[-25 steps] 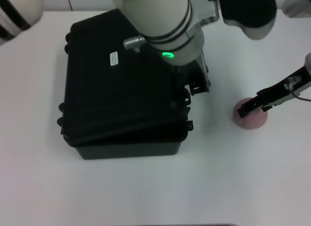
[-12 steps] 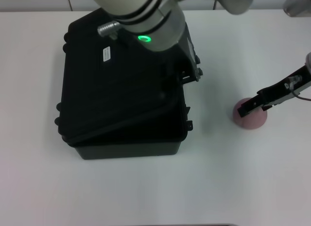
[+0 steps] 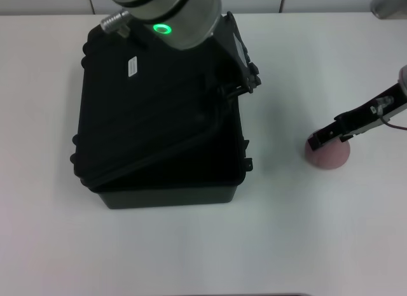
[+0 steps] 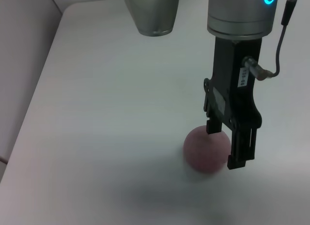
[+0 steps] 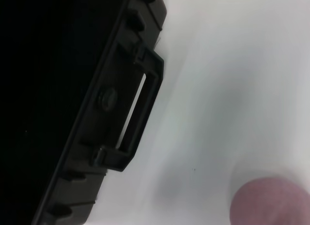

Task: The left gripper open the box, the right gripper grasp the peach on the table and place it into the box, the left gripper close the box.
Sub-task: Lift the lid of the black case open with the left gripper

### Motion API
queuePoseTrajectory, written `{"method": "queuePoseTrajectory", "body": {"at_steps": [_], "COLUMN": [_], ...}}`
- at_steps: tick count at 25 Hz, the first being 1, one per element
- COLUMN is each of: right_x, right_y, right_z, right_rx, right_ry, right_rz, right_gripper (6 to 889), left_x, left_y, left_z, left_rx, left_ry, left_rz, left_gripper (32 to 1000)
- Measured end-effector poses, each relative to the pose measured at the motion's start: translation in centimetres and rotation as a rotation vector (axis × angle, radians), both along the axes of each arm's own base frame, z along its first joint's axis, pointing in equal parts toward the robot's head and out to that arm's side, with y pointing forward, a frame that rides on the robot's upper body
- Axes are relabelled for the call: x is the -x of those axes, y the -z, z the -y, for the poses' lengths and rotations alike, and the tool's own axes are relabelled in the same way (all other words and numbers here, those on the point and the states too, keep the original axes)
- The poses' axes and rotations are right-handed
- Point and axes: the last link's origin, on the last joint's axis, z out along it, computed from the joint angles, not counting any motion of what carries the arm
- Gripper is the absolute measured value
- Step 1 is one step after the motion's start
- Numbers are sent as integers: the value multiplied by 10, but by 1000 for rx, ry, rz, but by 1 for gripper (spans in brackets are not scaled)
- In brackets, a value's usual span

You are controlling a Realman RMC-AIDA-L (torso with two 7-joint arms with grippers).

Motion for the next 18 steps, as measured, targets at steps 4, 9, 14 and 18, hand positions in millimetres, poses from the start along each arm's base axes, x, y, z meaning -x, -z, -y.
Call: {"method": "queuePoseTrajectory", "body": {"at_steps": [4,9,14,18], "right_x": [0,-1,-2,-3], "right_y": [0,-1,0,0], "right_z": [-1,-1,-2,-3], "right_rx": [-5,-4,-9,-13], "right_ry": [-4,-13,-23,-28], "right_rz": [1,8,14,18], "right_gripper": [790,790,791,790], "left_x": [1,1,4,7], "left_y": [-7,-18,-28,-37], "left_z": [-2,-7,-10,-10], "left_rx": [-5,-11,-11,-22], "left_ry": [-4,-18,-26,-31], "left_rz": [14,44,82,101], "left_gripper": [114,95,90,90]}}
